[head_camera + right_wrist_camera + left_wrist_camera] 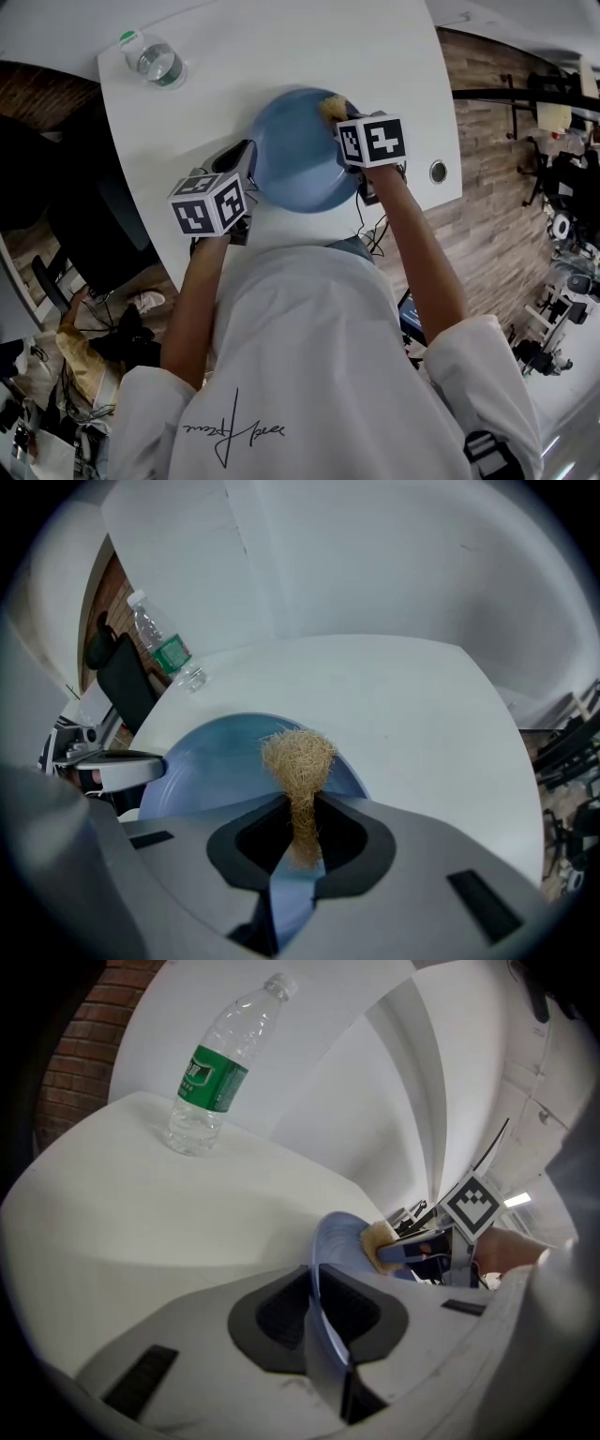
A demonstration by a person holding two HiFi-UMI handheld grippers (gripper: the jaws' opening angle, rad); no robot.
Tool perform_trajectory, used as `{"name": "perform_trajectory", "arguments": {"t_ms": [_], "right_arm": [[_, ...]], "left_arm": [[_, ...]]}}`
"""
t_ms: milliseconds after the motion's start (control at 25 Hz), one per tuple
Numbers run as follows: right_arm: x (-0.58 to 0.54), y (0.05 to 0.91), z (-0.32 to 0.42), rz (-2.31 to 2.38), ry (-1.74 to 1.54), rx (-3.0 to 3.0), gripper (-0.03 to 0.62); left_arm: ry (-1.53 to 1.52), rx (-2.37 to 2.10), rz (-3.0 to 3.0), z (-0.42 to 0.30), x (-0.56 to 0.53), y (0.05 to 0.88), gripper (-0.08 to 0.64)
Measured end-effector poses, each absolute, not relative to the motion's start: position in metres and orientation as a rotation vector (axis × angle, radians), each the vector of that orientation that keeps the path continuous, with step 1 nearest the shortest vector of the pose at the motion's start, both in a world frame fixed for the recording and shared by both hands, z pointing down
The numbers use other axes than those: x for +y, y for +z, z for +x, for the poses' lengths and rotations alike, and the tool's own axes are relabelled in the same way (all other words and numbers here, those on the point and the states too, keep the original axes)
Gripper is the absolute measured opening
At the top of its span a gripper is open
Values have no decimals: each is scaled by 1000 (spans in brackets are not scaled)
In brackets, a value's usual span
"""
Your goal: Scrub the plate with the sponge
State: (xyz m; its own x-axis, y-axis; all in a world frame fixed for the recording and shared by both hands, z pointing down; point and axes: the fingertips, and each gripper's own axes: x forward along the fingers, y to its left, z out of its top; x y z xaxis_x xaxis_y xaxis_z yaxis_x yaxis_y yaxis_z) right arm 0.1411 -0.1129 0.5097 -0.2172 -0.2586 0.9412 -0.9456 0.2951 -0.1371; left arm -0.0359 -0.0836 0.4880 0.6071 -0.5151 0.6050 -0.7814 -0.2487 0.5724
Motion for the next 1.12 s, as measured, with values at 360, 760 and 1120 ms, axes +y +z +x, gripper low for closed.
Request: {"name": "perform_trajectory", "arguments": {"t_ms": [360,760,1120], "right_arm": [[-122,509,124,1065,969,-1706,43],[-130,506,106,1019,989,-1742,44],[-131,508,82,972,974,-1775,44]], "left_arm": [[357,-1040,1905,-37,-84,488,25],[345,-1033,1906,-35,-86,485,23],[334,-1030,1894,-37,-85,487,23]]}}
